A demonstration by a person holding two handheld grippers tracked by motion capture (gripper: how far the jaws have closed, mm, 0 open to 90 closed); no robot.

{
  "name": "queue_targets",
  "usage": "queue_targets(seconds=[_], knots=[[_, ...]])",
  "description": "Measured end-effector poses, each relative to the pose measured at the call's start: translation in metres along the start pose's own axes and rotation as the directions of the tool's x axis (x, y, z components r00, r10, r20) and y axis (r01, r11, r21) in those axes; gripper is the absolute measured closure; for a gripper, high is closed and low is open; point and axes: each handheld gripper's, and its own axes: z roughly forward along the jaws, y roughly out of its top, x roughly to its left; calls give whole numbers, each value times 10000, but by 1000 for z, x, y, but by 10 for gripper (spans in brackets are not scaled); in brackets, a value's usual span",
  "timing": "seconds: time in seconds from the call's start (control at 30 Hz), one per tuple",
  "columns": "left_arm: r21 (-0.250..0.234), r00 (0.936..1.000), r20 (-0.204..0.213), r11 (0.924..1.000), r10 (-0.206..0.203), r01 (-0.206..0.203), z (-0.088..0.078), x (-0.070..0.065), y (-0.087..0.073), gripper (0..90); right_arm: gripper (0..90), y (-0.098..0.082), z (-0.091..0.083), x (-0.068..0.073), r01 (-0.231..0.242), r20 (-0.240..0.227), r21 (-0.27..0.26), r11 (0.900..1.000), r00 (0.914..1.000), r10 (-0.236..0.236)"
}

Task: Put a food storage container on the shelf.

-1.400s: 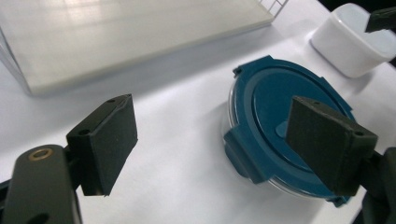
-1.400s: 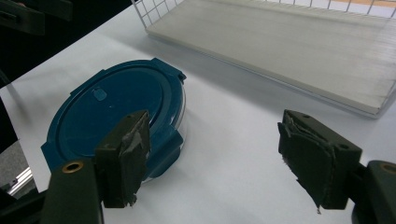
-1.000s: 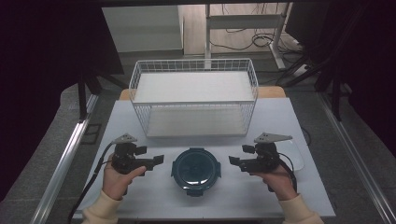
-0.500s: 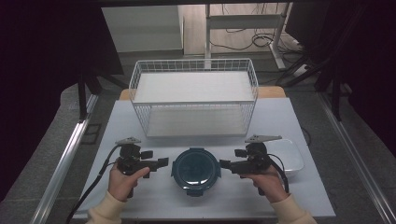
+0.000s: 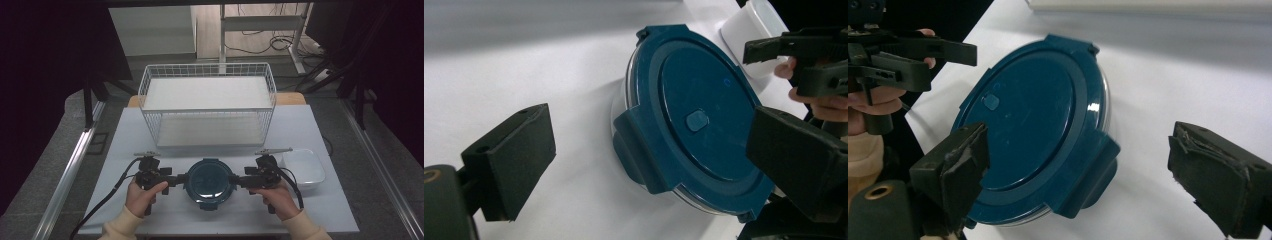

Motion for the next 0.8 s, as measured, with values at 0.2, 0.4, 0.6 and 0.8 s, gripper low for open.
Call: queue_targets(seconds=[0.2,0.4,0.6,0.8], knots=[[275,9969,635,9987,-455,438,10,6,-2,53,84,-8,15,-2,-606,-162,293,9977,9980,611],[437,9913,992,9957,-861,821,19,10,-4,71,87,-13,20,-1,-765,-209,296,9966,9968,772],[628,9819,1406,9909,-1272,1194,25,12,-9,102,110,-15,29,0,-1137,-463,324,9930,9923,1151],[974,9712,1763,9846,-1604,1449,32,14,-14,156,134,-19,41,0,-1356,-587,484,9896,9886,1384]])
